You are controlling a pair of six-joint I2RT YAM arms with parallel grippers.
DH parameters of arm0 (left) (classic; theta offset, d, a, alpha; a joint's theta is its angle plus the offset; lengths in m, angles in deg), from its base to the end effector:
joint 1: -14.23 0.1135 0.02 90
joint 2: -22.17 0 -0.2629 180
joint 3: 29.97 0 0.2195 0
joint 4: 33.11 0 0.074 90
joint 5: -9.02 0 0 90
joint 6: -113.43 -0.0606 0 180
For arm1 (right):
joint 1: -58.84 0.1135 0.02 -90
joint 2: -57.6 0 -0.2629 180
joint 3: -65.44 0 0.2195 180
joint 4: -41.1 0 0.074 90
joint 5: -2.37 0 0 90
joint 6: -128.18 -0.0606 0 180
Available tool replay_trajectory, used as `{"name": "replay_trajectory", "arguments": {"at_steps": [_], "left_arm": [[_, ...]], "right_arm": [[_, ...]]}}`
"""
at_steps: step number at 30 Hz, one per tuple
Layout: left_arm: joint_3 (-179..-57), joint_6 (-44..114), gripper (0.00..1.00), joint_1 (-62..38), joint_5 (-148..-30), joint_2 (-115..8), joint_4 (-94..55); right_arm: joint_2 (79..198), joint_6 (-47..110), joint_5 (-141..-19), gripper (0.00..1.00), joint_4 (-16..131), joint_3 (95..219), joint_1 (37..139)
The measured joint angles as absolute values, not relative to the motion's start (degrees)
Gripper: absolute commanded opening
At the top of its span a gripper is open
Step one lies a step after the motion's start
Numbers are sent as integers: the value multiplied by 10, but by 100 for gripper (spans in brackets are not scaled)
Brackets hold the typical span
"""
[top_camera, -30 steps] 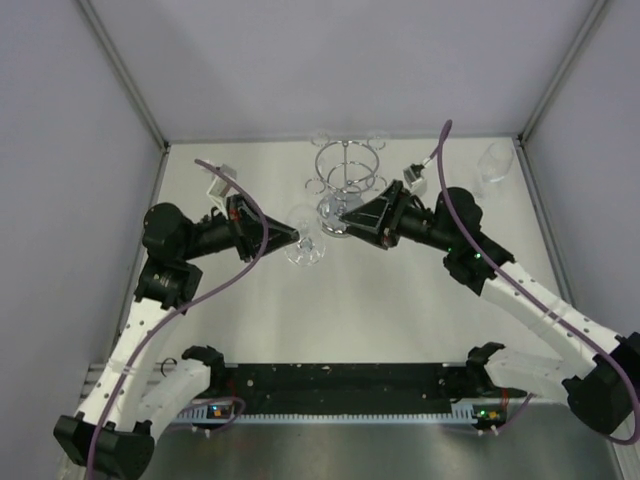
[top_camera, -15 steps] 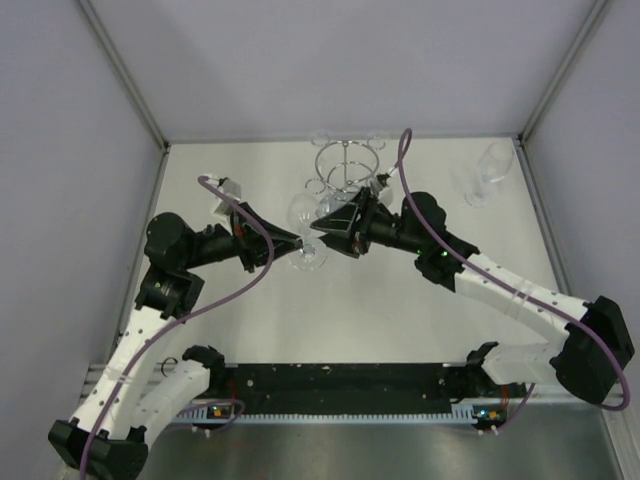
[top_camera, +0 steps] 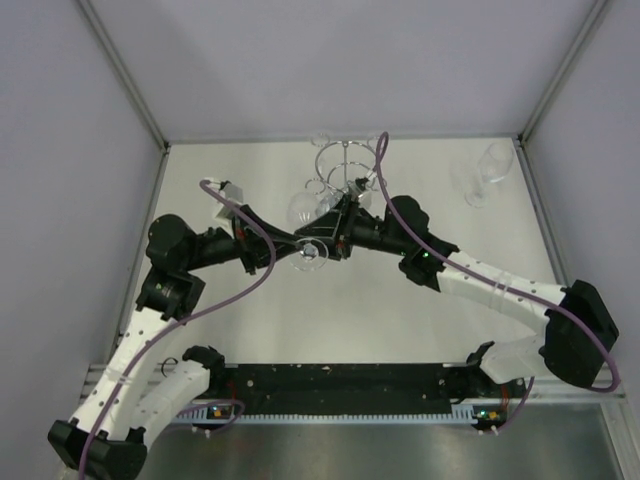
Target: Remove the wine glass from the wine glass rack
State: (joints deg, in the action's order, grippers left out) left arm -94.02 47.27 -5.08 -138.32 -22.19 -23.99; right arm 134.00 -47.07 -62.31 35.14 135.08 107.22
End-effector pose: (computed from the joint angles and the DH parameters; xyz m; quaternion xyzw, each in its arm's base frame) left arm 0.1186 -0.0956 0.3908 0.3466 0.5748 -0.5333 0.5149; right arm 0.1831 0.2452 0.3414 0.0737 0.7077 0.6912 0.1263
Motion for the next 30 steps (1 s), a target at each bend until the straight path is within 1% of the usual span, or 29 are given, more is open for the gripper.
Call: {"name": "replay_trajectory", "arguments": {"at_steps": [4,7,12,13,14,15,16,19,20,21,25,30], "left_arm": [[-939,468,0,-51,-1383,-216,-242],[-936,458,0,-53,-1388,-212,-243],[-930,440,0,-57,-1396,-203,-248],[-929,438,3,-57,-1396,-202,-248],[-927,435,11,-57,-1395,-200,-248],[-925,432,32,-57,-1395,-198,-249],[-923,431,41,-58,-1394,-197,-248],[-921,429,62,-59,-1380,-189,-235],[-918,428,67,-59,-1373,-183,-229],[-913,428,71,-59,-1365,-174,-225],[-887,434,76,-59,-1348,-131,-205],[-884,462,77,-59,-1332,-103,-190]], "right_arm": [[1342,-476,-620,19,351,1351,1072],[1342,-487,-620,0,348,1353,1072],[1342,-501,-620,0,347,1359,1072],[1342,-502,-618,0,347,1359,1072],[1342,-502,-618,0,347,1359,1072],[1342,-501,-617,0,348,1359,1072],[1343,-500,-615,0,349,1359,1072],[1348,-485,-604,0,356,1365,1072],[1351,-476,-599,0,358,1369,1072],[1354,-466,-594,0,364,1374,1072],[1357,-416,-585,0,399,1399,1069],[1329,-345,-573,0,448,1401,1039]]}}
